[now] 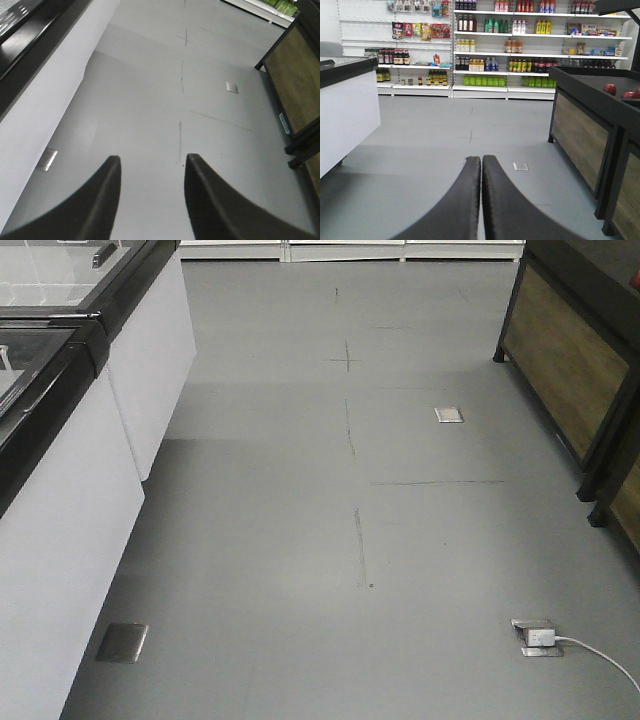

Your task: Left arm holds basket, right arm returns cookies

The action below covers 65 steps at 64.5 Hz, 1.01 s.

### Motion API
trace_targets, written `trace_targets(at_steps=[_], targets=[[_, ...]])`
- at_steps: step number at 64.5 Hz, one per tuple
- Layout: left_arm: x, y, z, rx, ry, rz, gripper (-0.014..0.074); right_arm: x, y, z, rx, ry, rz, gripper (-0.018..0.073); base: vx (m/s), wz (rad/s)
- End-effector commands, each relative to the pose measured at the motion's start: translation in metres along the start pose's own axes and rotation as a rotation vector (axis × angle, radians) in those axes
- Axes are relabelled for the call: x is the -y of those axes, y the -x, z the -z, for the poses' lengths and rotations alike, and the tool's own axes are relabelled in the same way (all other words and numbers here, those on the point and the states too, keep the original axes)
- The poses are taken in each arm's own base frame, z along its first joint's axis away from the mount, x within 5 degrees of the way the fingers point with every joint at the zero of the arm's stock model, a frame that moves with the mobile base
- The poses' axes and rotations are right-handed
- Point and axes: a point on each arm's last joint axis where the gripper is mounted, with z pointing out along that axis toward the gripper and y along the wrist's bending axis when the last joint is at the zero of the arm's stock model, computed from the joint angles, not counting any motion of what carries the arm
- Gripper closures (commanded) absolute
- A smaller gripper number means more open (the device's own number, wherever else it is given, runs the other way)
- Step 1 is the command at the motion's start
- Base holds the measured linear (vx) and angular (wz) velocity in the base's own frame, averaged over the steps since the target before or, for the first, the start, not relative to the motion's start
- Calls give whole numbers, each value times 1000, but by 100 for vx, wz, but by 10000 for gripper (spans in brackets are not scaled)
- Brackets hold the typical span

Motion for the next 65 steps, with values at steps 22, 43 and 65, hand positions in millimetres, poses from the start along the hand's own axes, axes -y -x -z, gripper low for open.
trace_targets(at_steps=[22, 43, 65], targets=[[28, 54, -34, -40, 20, 222, 188, 0, 8, 1, 81, -3, 6, 568, 0, 0], [14, 111, -27, 76, 194, 368, 188, 0, 8, 1, 81, -3, 6, 568, 0, 0], [-17, 147, -16, 154, 364, 519, 189, 0, 8, 1, 81, -3, 6, 568, 0, 0]])
